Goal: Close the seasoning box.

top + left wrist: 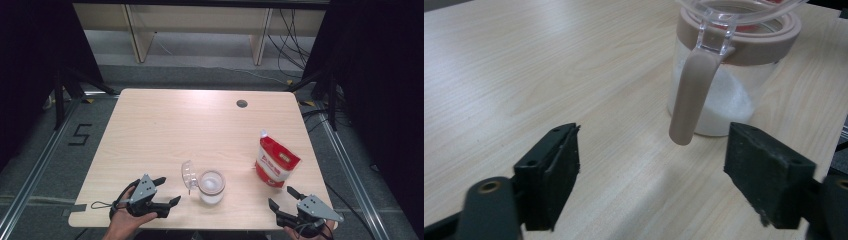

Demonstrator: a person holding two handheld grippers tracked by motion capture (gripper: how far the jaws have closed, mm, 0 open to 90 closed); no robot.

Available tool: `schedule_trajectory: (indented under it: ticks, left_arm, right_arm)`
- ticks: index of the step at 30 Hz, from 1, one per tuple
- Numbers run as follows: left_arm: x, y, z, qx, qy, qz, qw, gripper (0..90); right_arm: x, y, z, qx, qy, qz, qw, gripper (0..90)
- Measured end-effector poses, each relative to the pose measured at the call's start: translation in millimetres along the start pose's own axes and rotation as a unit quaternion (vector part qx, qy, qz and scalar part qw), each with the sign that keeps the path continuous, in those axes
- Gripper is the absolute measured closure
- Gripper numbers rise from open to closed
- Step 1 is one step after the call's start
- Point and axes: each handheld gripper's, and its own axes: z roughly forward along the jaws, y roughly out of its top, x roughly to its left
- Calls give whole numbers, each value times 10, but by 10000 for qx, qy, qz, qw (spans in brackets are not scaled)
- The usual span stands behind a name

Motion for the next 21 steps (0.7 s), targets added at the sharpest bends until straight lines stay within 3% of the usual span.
schedule_trajectory:
  ticks: [2, 3, 4, 6, 8, 10, 11, 12, 13, 16, 17, 21]
  left_arm:
    - [8, 4, -21, 19, 22, 79, 10000, 291]
    - [9, 8, -32, -15, -15, 74, 10000, 326]
    - [9, 8, -32, -15, -15, 74, 10000, 370]
    - [-9, 15, -50, -112, -25, 0, 9999, 458]
    - [-28, 35, -70, -166, -190, 103, 9996, 566]
    - [-43, 50, -71, -186, -213, 194, 9994, 655]
    - [-53, 63, -75, -212, -216, 202, 9993, 690]
    - [-65, 75, -77, -233, -251, 160, 9993, 726]
    - [-69, 91, -73, -256, -291, 187, 9991, 758]
    - [-94, 128, -77, -248, -313, 267, 9988, 824]
    - [-112, 162, -68, -335, -405, 248, 9983, 841]
    - [-164, 213, -56, -262, -390, 326, 9984, 889]
  right_arm:
    - [-30, 3, 15, -15, -15, -200, 9998, 260]
    - [-21, 6, 16, 9, 39, -144, 9999, 260]
    - [-27, 10, 25, -19, 64, -235, 9997, 260]
    - [-8, 7, 20, 11, 4, -160, 9999, 260]
    - [-6, 14, 19, 12, 35, -223, 9997, 261]
    - [-6, 15, 21, -4, 38, -261, 9997, 261]
    - [18, 10, 13, 62, 44, -95, 9999, 261]
    - [-10, 11, 26, -8, 25, -292, 9996, 261]
    - [10, 11, 16, 39, 34, -165, 9999, 261]
    - [-5, 12, 21, -12, 61, -265, 9996, 264]
    - [-5, 11, 22, -5, 56, -255, 9997, 264]
    - [-1, 11, 20, 5, 56, -261, 9996, 266]
